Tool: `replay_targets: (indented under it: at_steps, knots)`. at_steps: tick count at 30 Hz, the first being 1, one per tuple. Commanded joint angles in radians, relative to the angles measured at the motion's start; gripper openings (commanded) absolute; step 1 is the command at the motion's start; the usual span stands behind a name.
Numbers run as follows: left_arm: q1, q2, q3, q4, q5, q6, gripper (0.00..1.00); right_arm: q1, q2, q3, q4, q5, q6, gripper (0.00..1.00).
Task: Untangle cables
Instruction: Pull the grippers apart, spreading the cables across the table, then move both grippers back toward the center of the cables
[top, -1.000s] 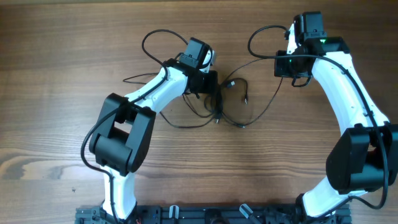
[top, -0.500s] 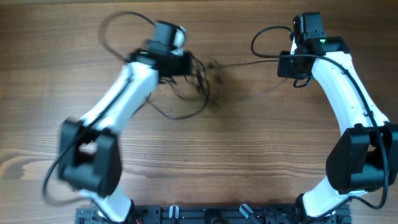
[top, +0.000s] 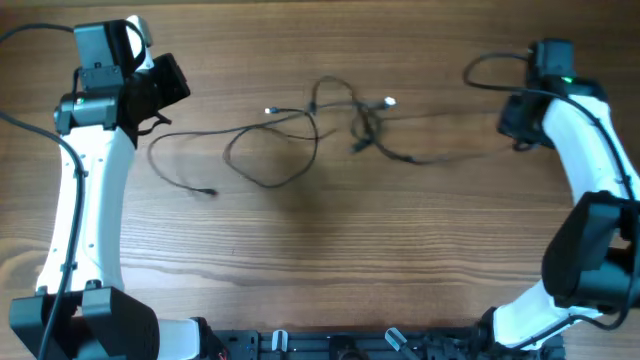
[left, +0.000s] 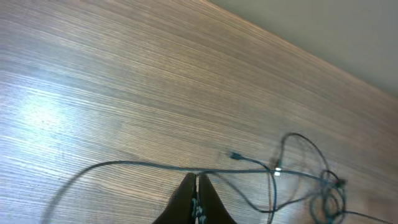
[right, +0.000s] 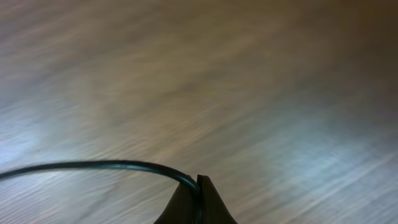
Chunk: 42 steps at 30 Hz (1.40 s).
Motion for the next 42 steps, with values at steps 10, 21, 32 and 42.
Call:
replay_targets:
  at_steps: [10, 21, 32, 42]
  knots:
    - [-0.097, -0.026, 0.001, -0.022, 0.059, 0.024, 0.04, 0.180, -0.016, -0.016, 0.042, -0.125, -0.032, 0.05]
    - [-0.302, -0.026, 0.001, -0.042, 0.059, 0.020, 0.04, 0.262, -0.015, -0.017, 0.059, -0.233, -0.110, 0.04]
    - [-0.328, -0.022, 0.001, -0.120, 0.003, -0.005, 0.04, 0.267, -0.002, -0.017, 0.083, -0.513, -0.239, 0.58]
    - [-0.328, -0.020, 0.000, -0.117, -0.032, -0.005, 0.04, 0.467, -0.002, -0.017, 0.011, 0.040, 0.014, 0.82]
